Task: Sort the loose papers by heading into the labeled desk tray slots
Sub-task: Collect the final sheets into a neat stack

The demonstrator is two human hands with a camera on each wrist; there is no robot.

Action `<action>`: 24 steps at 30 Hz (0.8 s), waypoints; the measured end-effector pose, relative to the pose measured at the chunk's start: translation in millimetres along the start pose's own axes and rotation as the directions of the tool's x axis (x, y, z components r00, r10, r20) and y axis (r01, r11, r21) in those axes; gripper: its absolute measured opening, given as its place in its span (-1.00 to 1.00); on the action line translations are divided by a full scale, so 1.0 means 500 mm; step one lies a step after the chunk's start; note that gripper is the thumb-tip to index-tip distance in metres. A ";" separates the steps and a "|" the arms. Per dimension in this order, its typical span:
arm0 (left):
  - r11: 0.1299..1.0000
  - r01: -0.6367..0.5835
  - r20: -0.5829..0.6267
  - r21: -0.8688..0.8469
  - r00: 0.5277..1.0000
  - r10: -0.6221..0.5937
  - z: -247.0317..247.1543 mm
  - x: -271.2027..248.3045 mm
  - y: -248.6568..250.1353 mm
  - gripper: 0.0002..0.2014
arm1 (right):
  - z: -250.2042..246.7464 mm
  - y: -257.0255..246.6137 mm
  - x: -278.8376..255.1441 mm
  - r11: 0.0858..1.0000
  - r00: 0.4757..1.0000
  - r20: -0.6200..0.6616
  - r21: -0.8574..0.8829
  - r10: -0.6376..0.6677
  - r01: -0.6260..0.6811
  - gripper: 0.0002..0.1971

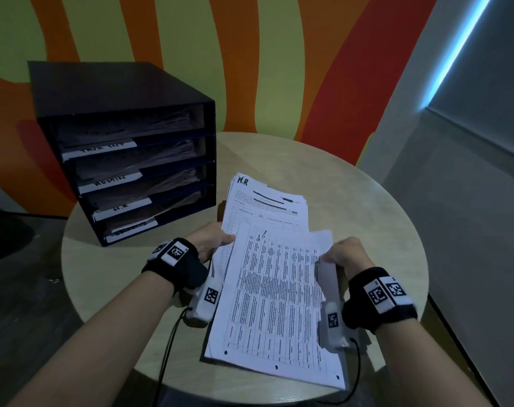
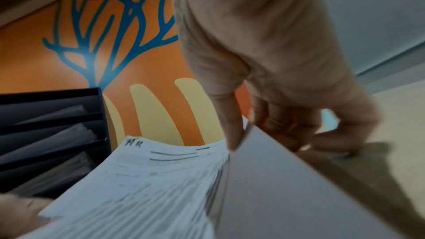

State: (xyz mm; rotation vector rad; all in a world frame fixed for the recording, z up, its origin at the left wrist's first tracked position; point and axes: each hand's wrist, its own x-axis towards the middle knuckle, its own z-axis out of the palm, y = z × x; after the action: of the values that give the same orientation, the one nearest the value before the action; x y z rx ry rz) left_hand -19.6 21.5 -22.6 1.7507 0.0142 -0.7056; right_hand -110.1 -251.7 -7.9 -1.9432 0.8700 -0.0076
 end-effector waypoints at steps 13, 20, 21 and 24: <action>0.996 0.024 0.055 -0.086 0.998 -0.019 0.000 -0.029 0.012 -0.69 | -0.044 -0.030 -0.030 0.772 0.915 -0.209 0.491 -0.345 0.404 -0.88; 0.994 -0.016 0.083 -0.112 0.996 0.026 -0.003 -0.046 0.005 -0.70 | -0.034 -0.032 -0.031 0.772 0.937 -0.169 0.533 -0.305 0.347 -0.95; 0.992 -0.034 0.094 -0.125 0.994 0.046 -0.003 -0.051 0.005 -0.70 | -0.033 -0.032 -0.029 0.777 0.944 -0.167 0.536 -0.286 0.330 -0.95; 0.979 -0.107 0.139 -0.172 0.981 0.132 0.003 -0.063 0.013 -0.76 | -0.026 -0.035 -0.021 0.800 0.970 -0.098 0.551 -0.221 0.238 -0.85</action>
State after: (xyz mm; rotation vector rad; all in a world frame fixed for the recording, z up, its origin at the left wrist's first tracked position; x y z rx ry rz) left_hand -43.8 29.1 -2.5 1.5243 -0.1323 -0.7253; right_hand -112.7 -250.8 16.0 -1.4738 0.5561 -0.3980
